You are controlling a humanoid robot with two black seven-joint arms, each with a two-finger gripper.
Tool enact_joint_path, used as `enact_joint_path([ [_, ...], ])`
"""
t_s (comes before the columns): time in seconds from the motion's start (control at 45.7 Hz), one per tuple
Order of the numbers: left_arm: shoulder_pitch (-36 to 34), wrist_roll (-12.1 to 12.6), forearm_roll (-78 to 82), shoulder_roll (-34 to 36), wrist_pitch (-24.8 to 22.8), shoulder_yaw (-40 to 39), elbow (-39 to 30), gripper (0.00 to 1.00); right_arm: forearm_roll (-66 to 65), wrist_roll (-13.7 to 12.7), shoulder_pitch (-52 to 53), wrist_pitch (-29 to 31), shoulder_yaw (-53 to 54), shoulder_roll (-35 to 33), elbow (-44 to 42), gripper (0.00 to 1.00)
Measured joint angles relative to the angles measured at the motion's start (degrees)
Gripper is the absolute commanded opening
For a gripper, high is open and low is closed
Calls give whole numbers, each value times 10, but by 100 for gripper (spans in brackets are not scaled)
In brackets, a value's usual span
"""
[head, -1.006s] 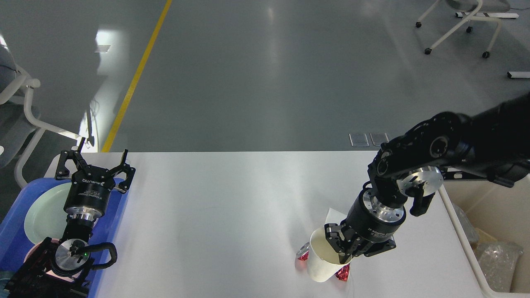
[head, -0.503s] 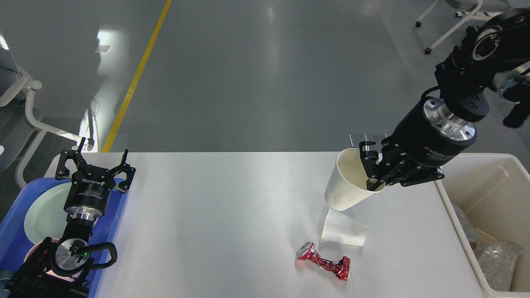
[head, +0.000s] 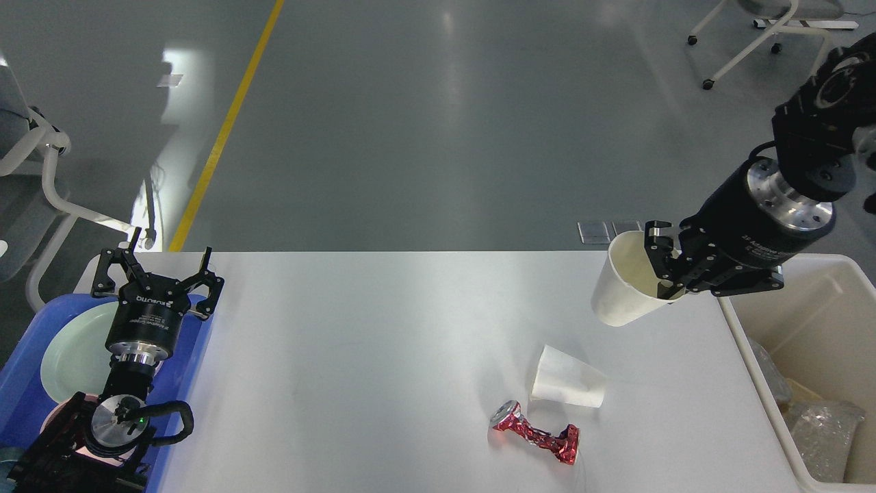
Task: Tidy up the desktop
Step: 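Grasp the paper cup and lift it toward the white bin, then lower the paper cup into the bin and open the right gripper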
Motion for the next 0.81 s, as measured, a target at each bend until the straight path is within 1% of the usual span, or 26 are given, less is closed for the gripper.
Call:
enact_joint_path([
  [0.131, 0, 0, 0, 0, 0, 0, 0, 97, -8, 0, -46, -34, -45, -39, -39, 0],
  [0.219, 0, 0, 0, 0, 0, 0, 0, 97, -12, -2, -85, -45, -65, -67, -75, 0],
  [0.416, 0, -1, 0, 0, 0, 0, 0, 97, -45, -3, -210, -50, -69, -132, -204, 0],
  [0.525, 0, -1, 0, 0, 0, 0, 0, 97, -58, -3, -280, -52, -47, -160, -276, 0],
  [0.656, 0, -1, 0, 0, 0, 0, 0, 97, -60, -1, -386, -61, 4, -184, -372, 0],
  [0.722, 0, -1, 0, 0, 0, 0, 0, 97, -60, -1, -450, -83, 40, -193, -424, 0],
  [0.809, 0, -1, 0, 0, 0, 0, 0, 97, -60, -1, -537, -137, 88, -196, -476, 0],
])
